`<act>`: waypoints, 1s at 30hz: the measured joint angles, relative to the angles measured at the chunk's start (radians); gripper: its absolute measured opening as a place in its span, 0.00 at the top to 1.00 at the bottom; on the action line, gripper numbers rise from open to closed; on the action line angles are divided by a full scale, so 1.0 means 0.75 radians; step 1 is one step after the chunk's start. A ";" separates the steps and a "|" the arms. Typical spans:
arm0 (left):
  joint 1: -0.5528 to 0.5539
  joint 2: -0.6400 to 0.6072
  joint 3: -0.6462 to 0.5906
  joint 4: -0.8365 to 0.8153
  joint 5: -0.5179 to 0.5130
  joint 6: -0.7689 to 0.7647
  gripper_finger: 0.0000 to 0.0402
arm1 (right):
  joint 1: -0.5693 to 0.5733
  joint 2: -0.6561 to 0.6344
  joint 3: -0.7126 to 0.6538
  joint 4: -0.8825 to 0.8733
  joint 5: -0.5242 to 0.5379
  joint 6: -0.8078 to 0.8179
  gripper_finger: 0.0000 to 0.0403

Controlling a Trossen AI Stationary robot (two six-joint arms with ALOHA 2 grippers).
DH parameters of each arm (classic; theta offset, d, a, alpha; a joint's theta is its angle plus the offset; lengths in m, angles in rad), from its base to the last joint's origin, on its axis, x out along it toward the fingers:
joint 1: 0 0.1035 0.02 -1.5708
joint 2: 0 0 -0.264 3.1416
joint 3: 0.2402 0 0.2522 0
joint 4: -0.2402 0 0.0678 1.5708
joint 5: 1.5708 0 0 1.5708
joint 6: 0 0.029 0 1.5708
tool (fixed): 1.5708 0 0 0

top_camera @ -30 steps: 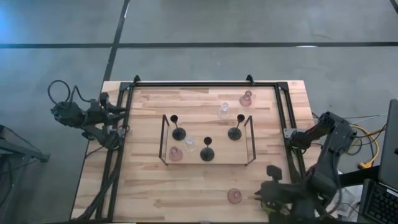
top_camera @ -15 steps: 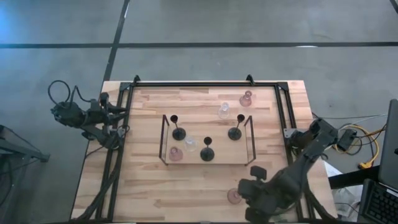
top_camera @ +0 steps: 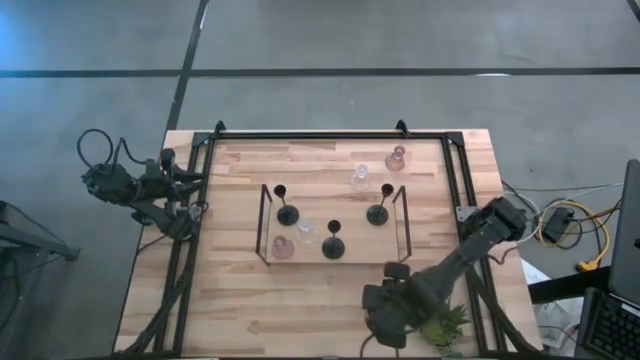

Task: Pick & Place candle stick holders
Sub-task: Put the bottom pink glass candle holder on the shelf

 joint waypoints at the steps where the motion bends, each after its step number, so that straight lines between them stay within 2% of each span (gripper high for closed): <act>1: 0.000 0.000 0.000 -0.001 0.000 0.000 0.78 | -0.011 0.006 0.000 -0.002 -0.008 -0.008 0.56; 15: 0.000 0.001 0.000 0.000 0.000 0.000 0.78 | -0.037 0.135 -0.001 -0.048 -0.026 -0.095 0.66; 30: 0.000 0.001 0.000 0.000 0.000 0.000 0.78 | -0.036 0.124 -0.077 0.036 -0.050 -0.013 0.70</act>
